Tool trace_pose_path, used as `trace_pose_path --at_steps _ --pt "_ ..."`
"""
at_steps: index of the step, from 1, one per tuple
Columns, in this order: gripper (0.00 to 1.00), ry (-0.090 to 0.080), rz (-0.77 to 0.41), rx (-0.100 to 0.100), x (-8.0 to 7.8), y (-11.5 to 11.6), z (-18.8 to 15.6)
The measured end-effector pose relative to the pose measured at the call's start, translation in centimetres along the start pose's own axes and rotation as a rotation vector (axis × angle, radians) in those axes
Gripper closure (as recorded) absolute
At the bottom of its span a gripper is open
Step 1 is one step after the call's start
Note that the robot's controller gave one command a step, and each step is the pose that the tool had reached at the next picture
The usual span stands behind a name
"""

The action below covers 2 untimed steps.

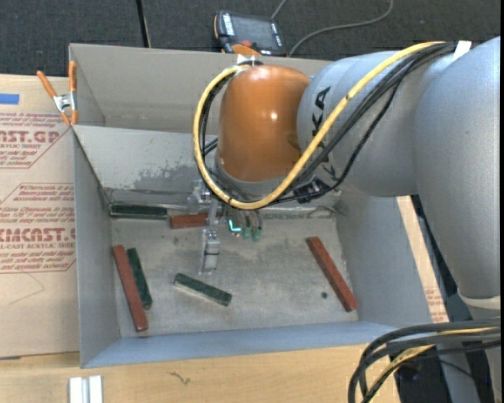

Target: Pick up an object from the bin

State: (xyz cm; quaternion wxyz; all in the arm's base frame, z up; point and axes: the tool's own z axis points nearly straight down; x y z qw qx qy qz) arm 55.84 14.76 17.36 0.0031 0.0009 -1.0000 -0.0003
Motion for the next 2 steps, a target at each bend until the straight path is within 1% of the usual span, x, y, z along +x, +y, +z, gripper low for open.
trace_pose_path --at_steps 1,2 --pt "0.00 0.001 -0.247 0.002 5.37 -1.41 10.69" --pt "1.00 -0.005 -0.246 0.000 5.13 -1.35 10.35"
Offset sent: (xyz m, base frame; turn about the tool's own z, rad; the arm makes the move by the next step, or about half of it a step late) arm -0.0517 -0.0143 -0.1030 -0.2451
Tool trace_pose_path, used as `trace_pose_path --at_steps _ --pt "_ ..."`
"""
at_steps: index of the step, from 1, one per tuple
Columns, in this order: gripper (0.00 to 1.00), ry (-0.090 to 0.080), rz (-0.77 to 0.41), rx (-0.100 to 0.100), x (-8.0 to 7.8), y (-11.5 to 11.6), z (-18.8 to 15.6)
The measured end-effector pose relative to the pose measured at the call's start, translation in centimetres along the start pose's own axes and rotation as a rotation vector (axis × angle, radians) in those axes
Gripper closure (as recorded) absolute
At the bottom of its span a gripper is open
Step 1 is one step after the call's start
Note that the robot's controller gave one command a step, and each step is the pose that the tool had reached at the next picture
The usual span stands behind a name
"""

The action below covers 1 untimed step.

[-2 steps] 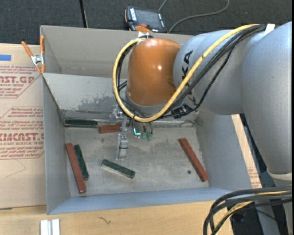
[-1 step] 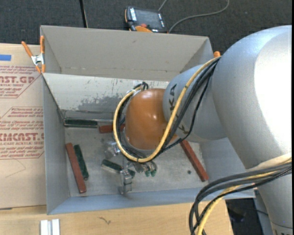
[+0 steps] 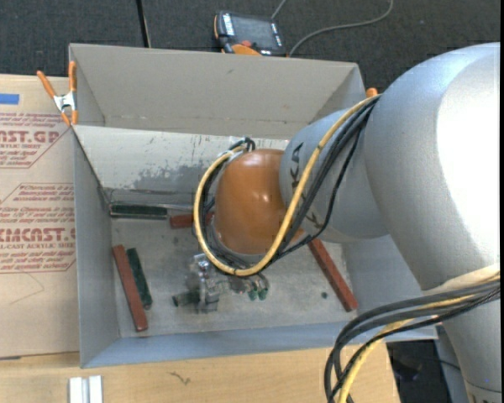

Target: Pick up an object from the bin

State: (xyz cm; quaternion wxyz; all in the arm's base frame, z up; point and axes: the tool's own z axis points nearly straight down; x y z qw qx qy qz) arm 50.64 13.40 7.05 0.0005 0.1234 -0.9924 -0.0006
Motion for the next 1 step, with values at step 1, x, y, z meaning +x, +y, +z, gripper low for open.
trace_pose_path --at_steps 1 --pt "1.00 -0.009 -0.430 0.002 -3.36 2.38 -13.80"
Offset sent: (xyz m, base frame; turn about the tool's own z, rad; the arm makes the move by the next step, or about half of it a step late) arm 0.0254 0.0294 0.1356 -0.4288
